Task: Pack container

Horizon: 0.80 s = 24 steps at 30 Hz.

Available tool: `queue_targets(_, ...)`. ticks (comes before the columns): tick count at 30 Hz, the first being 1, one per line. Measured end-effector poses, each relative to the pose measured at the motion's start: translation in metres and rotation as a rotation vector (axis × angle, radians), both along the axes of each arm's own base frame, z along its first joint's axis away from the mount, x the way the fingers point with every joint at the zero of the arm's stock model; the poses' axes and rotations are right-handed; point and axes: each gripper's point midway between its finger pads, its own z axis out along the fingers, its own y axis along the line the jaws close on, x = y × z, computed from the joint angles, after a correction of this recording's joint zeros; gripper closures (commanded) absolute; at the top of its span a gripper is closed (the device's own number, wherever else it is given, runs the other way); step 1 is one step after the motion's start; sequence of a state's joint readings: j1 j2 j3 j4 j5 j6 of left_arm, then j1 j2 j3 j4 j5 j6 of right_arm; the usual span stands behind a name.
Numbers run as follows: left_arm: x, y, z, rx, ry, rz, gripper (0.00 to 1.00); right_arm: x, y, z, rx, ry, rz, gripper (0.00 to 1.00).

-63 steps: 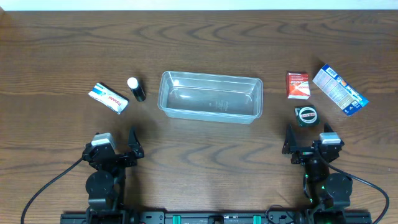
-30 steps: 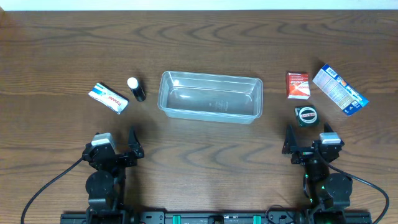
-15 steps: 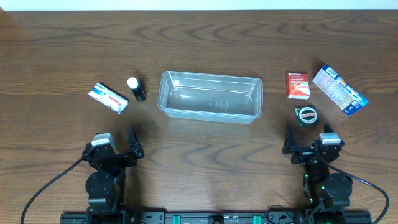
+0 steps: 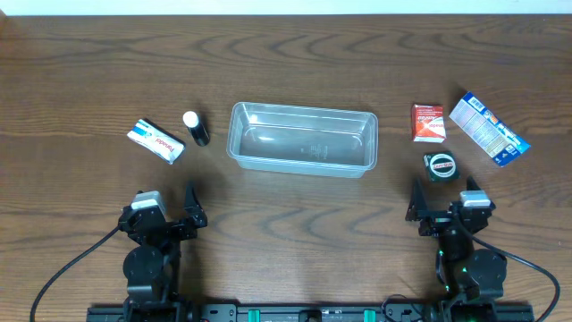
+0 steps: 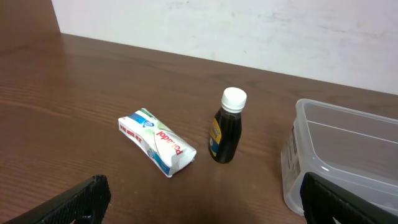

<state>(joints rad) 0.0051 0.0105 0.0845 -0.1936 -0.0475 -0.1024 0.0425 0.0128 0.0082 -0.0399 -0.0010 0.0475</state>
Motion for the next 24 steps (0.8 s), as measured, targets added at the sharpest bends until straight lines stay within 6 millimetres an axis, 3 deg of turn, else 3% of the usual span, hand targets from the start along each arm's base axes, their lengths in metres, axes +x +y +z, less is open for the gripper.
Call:
queue_targets(5, 0.0, 0.0, 0.0, 0.0, 0.0, 0.0, 0.02, -0.001, 0.003, 0.024, -0.017, -0.09, 0.019, 0.01)
queue_targets(8, 0.0, 0.0, 0.0, 0.0, 0.0, 0.0, 0.02, -0.001, 0.002, 0.03, -0.038, -0.042, 0.014, 0.01)
queue_targets(12, 0.0, 0.0, 0.0, 0.0, 0.0, 0.0, 0.02, 0.008, -0.004, 0.066, -0.075, 0.079, -0.012, 0.01)
queue_targets(15, 0.0, -0.001, 0.0, -0.001, 0.0, -0.003, 0.02, 0.028, -0.013, 0.097, -0.098, 0.185, -0.04, 0.01)
queue_targets(18, 0.0, -0.001, 0.0, -0.001, 0.0, -0.003, 0.02, 0.065, -0.023, 0.121, -0.112, 0.34, -0.065, 0.01)
queue_targets(21, 0.0, -0.001, 0.0, -0.001, 0.0, -0.003, 0.02, 0.096, -0.023, 0.131, -0.114, 0.429, -0.056, 0.01)
queue_targets(24, 0.0, -0.001, 0.0, -0.001, 0.0, -0.003, 0.02, 0.125, -0.023, 0.126, -0.113, 0.518, -0.046, 0.01)
